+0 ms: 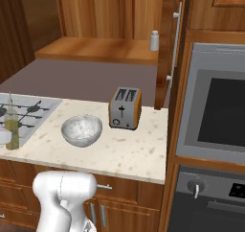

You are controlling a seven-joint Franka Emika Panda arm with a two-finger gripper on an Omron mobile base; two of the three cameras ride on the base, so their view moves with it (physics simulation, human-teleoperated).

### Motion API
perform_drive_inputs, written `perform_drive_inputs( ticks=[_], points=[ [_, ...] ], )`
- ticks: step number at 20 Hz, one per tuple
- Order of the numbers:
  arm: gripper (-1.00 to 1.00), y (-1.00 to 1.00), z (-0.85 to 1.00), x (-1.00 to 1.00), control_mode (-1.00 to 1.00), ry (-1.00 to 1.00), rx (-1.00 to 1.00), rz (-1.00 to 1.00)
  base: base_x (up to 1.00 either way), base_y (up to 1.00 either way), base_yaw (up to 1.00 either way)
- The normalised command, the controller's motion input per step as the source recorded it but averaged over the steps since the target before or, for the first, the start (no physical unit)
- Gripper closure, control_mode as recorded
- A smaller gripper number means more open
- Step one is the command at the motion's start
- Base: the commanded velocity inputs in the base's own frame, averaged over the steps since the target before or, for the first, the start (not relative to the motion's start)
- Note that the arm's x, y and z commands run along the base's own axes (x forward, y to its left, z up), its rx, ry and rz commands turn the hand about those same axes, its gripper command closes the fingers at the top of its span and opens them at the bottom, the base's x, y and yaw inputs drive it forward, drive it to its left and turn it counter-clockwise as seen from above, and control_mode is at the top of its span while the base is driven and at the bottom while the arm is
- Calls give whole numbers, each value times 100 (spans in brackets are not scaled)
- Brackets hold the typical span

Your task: Retrieve the bottle and the shaker from the cabinet and place them next to the mixing bowl on the counter. Then add garlic from the fridge to the mixing bowl.

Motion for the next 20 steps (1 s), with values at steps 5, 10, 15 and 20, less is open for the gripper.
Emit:
perform_drive_inputs(
  ticks=[5,10,15,20],
  points=[
    [100,3,-47,44,-100,-15,-10,-2,0,0,0],
    [100,0,-30,44,-100,-10,-2,0,0,0,0],
    [100,14,-19,28,-100,-3,0,-1,0,0,0],
    [100,8,-9,30,-100,0,0,-2,0,0,0]
  ],
)
